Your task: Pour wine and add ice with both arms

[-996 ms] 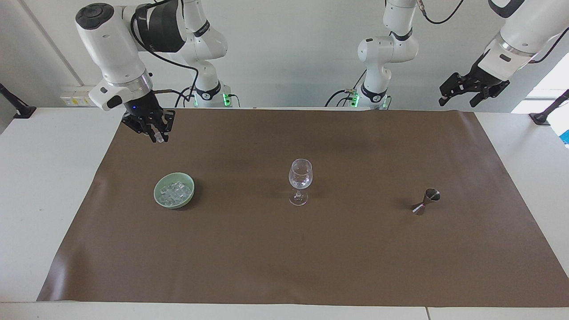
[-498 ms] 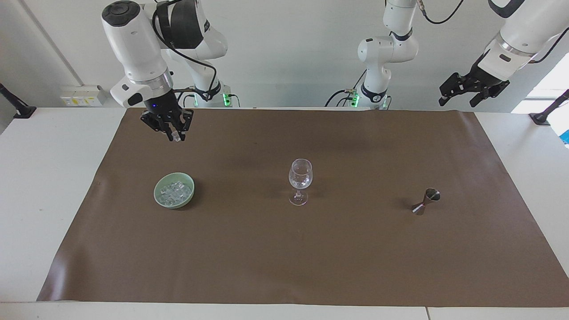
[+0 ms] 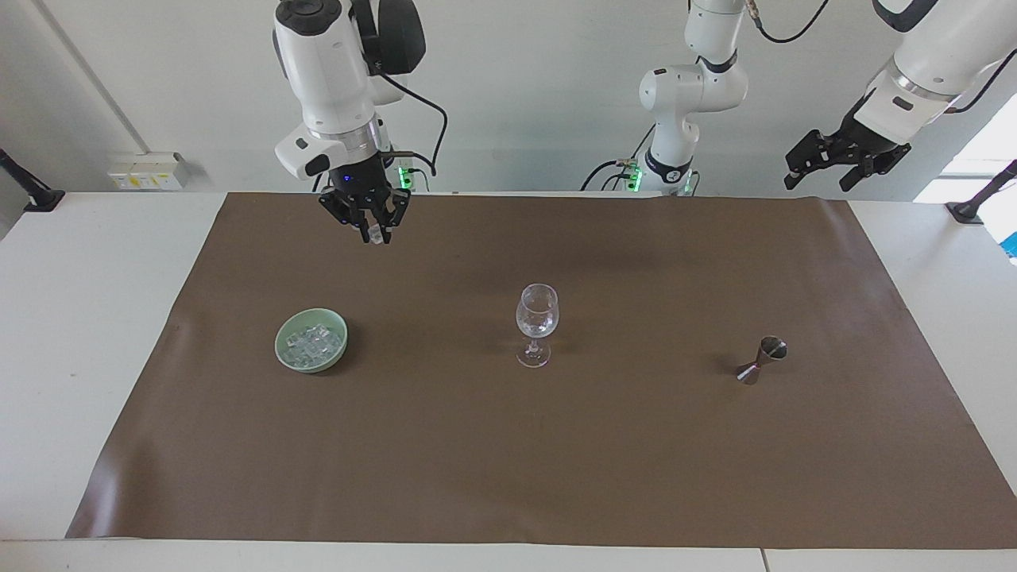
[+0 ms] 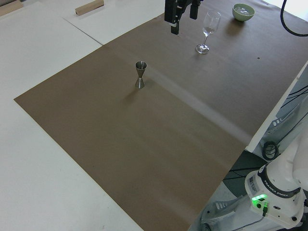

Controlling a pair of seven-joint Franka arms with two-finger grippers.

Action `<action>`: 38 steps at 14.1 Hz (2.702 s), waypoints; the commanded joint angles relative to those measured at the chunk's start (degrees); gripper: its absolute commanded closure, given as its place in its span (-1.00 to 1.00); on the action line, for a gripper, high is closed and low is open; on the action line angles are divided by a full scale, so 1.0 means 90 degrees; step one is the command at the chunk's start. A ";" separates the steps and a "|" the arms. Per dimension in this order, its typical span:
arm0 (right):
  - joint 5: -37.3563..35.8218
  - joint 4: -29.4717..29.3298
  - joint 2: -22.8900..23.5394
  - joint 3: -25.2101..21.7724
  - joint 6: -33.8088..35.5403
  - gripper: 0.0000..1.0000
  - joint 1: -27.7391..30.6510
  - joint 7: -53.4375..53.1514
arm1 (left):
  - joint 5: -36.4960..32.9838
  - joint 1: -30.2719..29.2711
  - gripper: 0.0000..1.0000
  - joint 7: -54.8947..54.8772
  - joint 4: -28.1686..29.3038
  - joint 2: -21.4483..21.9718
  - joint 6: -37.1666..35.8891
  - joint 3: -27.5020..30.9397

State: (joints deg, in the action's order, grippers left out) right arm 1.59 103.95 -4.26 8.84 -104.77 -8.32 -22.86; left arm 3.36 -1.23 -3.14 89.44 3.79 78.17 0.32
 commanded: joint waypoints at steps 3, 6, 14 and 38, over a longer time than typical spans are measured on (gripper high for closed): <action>0.0780 -0.0016 0.0228 0.0384 -0.1158 1.00 -0.0070 -0.0613 | -0.0119 -0.0048 -1.00 0.0056 0.0150 0.0156 -0.0033 -0.0046; 0.0790 -0.0065 0.0551 0.0404 -0.2184 1.00 -0.0549 -0.1112 | -0.0119 -0.0048 -1.00 0.0055 0.0150 0.0146 -0.0033 -0.0046; 0.0478 -0.0612 0.1517 0.0414 -0.3279 1.00 -0.1223 -0.1631 | -0.0109 -0.0048 -1.00 0.0055 0.0150 0.0156 -0.0033 -0.0046; -0.0245 -0.0329 0.1919 0.0404 -0.3867 -0.47 -0.1516 -0.1435 | -0.0119 -0.0048 -1.00 0.0055 0.0150 0.0156 -0.0033 -0.0046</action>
State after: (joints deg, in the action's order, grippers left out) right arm 0.32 100.59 12.89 12.19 -138.31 -22.22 -36.07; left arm 3.35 -1.23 -3.13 89.49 3.81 78.16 0.32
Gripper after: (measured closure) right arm 0.577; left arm 0.000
